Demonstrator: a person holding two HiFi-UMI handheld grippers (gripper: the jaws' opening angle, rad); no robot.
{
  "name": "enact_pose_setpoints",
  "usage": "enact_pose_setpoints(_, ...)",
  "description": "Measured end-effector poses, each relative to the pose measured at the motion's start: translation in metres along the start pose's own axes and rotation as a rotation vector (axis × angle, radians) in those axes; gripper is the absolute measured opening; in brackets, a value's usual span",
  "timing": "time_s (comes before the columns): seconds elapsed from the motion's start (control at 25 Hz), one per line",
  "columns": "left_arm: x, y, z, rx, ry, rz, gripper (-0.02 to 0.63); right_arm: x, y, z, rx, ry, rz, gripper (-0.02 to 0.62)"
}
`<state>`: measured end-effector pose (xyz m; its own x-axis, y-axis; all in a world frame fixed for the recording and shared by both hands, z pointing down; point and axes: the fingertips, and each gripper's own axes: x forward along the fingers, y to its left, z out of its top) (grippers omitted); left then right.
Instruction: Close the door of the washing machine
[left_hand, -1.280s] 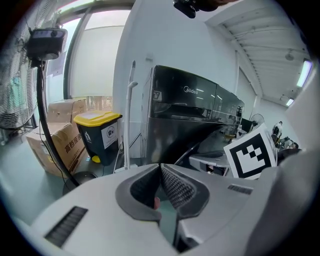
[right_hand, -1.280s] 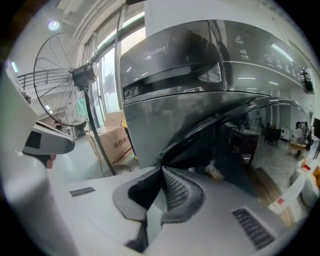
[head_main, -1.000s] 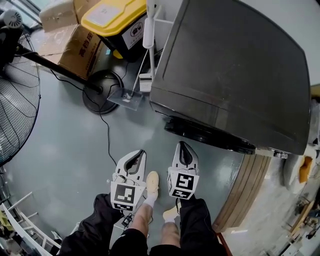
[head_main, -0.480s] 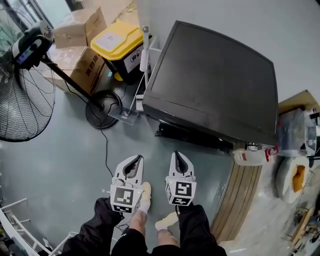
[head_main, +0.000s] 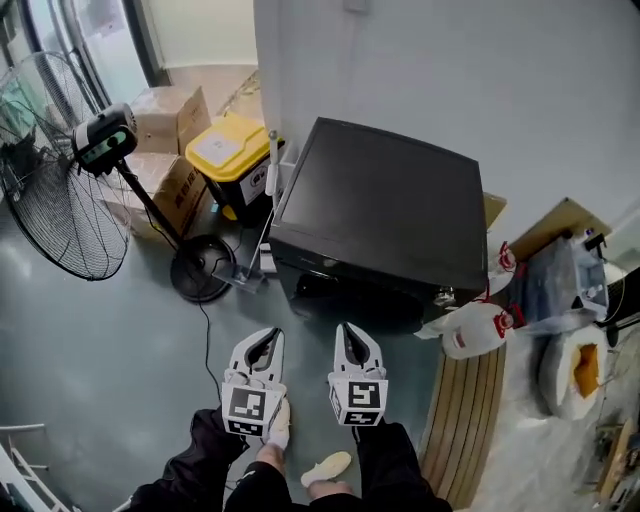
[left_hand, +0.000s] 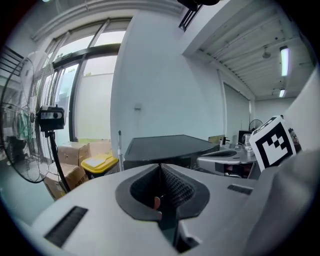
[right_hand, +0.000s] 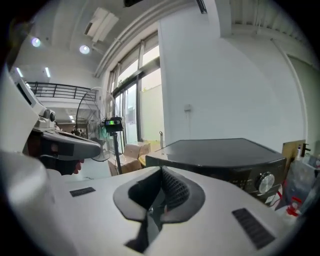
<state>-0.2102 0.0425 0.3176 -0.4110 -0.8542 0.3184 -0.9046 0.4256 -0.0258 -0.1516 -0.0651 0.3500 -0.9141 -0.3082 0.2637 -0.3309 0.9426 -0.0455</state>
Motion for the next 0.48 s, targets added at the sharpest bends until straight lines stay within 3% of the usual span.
enact_pose_setpoints(0.2,-0.059,-0.048,0.05,0.034,-0.064,-0.012,0.029,-0.079,-0.004,0.05,-0.012,-0.072,-0.003,0.017)
enact_pose_setpoints(0.48,-0.132,-0.09,0.089,0.061,-0.115,-0.025,0.029,-0.172,-0.002,0.092,-0.036,-0.121,-0.021,0.017)
